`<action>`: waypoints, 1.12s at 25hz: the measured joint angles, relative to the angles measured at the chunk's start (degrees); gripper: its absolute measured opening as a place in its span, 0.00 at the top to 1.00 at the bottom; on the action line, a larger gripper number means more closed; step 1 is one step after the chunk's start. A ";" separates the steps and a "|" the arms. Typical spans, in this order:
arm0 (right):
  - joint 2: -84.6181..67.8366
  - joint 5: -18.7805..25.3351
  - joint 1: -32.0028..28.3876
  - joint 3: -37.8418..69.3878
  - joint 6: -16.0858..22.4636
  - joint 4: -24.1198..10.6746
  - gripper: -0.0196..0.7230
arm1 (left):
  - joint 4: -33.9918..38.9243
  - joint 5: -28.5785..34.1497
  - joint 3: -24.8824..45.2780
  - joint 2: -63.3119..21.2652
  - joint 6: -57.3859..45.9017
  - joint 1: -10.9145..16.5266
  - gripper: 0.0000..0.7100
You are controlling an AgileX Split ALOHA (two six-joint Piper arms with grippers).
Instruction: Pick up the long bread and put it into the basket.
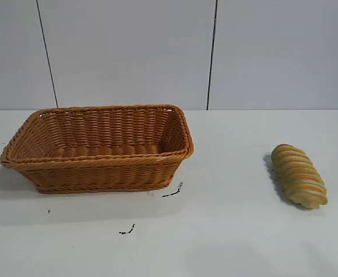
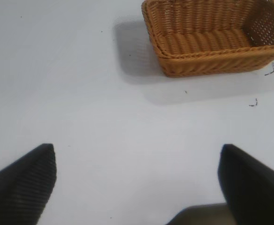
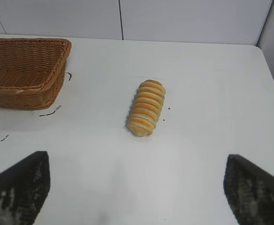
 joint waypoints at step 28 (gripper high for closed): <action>59.91 -2.52 0.00 -18.09 0.00 0.00 0.05 | 0.00 0.00 0.00 0.00 0.00 0.00 0.03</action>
